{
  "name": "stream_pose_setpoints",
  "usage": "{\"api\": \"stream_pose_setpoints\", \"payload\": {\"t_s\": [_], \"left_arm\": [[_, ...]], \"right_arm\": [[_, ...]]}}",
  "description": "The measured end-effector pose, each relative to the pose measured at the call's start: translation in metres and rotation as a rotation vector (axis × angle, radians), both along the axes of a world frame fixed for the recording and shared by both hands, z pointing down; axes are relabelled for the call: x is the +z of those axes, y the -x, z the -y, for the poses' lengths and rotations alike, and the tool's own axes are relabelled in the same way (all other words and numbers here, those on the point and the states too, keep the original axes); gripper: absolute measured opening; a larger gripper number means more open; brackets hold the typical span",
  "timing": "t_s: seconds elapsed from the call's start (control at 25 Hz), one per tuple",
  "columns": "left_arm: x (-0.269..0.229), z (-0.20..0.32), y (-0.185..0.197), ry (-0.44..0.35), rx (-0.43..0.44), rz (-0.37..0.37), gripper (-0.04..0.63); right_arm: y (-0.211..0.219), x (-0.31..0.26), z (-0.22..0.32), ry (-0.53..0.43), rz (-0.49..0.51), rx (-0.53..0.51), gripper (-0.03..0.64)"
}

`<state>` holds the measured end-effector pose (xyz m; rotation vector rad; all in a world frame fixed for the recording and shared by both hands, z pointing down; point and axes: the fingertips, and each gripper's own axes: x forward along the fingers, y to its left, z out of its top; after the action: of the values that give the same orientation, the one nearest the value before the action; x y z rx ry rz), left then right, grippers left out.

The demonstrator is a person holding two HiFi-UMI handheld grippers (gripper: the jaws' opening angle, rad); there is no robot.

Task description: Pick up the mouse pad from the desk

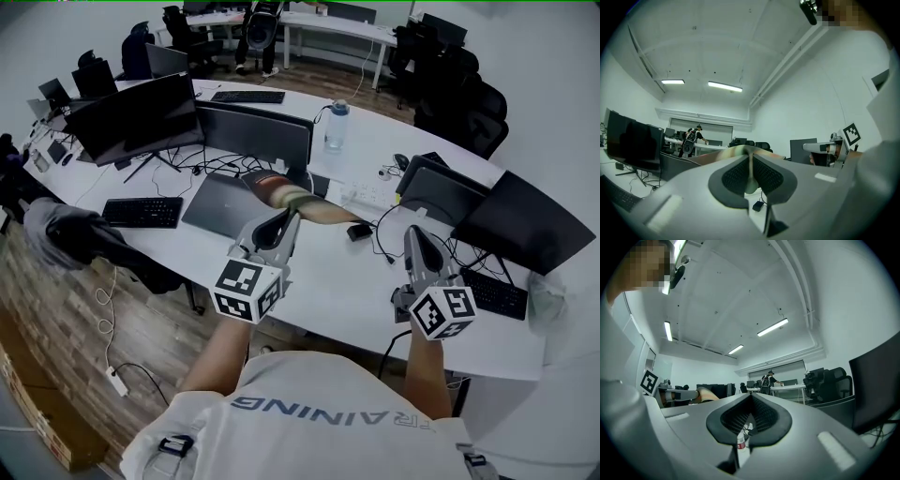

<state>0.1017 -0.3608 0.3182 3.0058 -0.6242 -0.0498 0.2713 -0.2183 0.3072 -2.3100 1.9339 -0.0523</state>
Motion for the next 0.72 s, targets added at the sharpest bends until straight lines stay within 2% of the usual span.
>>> {"api": "stream_pose_setpoints", "payload": {"t_s": [0.4,0.72], "left_arm": [[-0.006,-0.011,0.007,0.007,0.000,-0.021,0.029],[0.000,-0.013,0.014,0.024,-0.012,-0.016,0.029]], "right_arm": [[0.009,-0.001,-0.004,0.014,-0.037,0.003,0.012],[0.012,0.005,-0.006,0.022,-0.023,0.001,0.012]]}}
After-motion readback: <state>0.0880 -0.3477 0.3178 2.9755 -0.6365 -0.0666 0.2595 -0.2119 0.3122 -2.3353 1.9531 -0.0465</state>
